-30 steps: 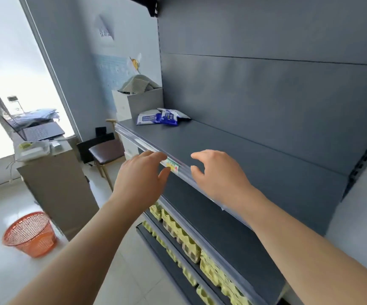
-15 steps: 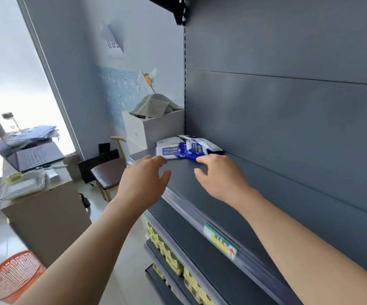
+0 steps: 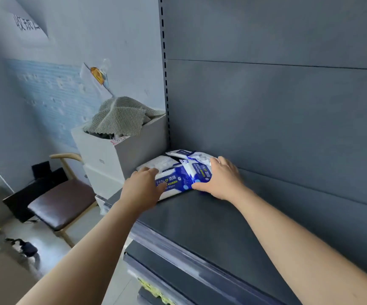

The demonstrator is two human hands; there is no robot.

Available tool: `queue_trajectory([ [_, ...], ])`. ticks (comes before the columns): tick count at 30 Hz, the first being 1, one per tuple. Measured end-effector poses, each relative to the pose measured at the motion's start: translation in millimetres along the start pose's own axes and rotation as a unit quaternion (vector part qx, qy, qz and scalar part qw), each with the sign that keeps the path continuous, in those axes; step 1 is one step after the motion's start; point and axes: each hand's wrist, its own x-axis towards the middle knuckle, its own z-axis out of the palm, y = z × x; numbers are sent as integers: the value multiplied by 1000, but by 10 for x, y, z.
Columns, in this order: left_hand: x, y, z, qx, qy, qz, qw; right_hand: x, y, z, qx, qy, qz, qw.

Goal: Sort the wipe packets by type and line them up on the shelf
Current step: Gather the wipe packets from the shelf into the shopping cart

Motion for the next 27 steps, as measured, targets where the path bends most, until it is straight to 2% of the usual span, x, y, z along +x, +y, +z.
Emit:
queue_trajectory([
  [4, 202, -72, 141, 11, -43, -3, 999, 126, 24, 131, -43, -30, 19, 998],
  [6, 402, -156, 196, -9, -85, 3, 996, 170, 1, 177, -35, -28, 22, 999],
  [8, 540, -170, 190, -13, -91, 18, 996, 193, 52, 153, -23, -20, 25, 999],
  [13, 617, -135, 146, 34, -58, 56, 996, 207, 160, 19, 16, 63, 57, 996],
  [15, 635, -129, 167, 6, -62, 64, 996, 200, 161, -17, 33, 101, 70, 992],
  [18, 673, -148, 216, -98, -75, 42, 991, 222, 102, -11, 54, 155, 52, 985],
  [20, 696, -165, 239, -150, -89, 26, 984, 275, 77, 13, 62, 131, 29, 989],
  [23, 737, -175, 258, -159, -91, 21, 983, 352, 82, 77, 80, 27, -8, 996],
  [27, 799, -184, 222, -204, -95, 2, 974, 392, 101, 60, 133, -45, -5, 990],
])
